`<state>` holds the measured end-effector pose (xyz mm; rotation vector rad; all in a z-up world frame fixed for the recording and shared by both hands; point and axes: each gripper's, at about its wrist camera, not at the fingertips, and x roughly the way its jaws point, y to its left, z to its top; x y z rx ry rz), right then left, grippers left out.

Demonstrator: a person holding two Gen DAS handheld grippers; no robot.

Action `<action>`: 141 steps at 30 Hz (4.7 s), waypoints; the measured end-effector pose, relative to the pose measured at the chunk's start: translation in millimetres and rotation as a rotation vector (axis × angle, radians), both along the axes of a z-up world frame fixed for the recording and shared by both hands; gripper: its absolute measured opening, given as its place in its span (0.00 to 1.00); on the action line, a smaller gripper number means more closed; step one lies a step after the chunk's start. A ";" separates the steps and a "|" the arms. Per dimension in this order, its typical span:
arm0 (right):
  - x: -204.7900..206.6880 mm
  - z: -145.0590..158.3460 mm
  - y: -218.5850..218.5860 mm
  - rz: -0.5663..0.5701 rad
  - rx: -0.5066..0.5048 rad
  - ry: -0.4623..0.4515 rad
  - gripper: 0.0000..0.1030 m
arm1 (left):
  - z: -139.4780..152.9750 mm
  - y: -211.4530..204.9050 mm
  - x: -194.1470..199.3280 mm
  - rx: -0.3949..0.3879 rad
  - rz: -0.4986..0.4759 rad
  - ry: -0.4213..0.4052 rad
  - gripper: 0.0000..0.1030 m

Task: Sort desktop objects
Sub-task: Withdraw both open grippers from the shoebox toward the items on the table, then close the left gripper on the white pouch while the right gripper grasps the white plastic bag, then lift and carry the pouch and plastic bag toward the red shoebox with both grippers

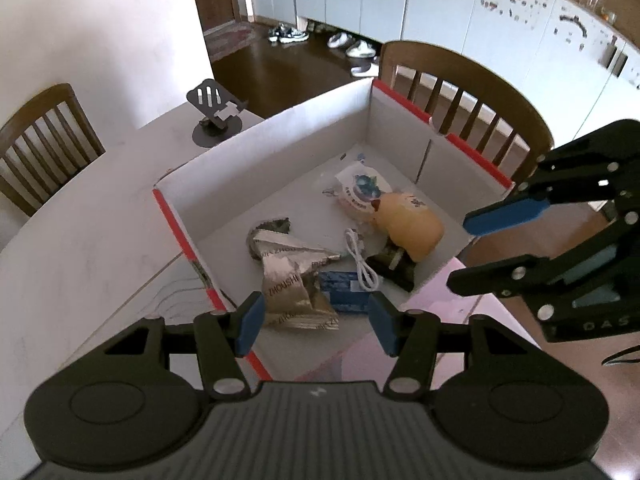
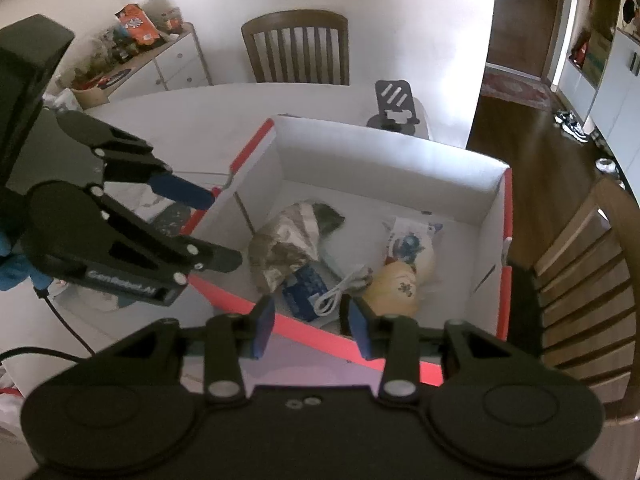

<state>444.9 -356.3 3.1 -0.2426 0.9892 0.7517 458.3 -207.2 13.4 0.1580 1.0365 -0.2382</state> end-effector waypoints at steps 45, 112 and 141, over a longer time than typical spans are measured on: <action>-131.2 -13.2 245.9 0.179 0.004 -0.008 0.65 | -32.2 263.7 -211.3 -0.099 0.264 -0.033 0.98; -82.6 -112.5 413.5 0.626 -0.193 -0.025 0.62 | -124.3 287.9 -216.8 -0.129 0.731 0.071 0.48; -91.8 -65.8 331.4 0.419 -0.106 -0.005 0.29 | -106.0 300.4 -228.5 -0.318 0.702 0.084 0.11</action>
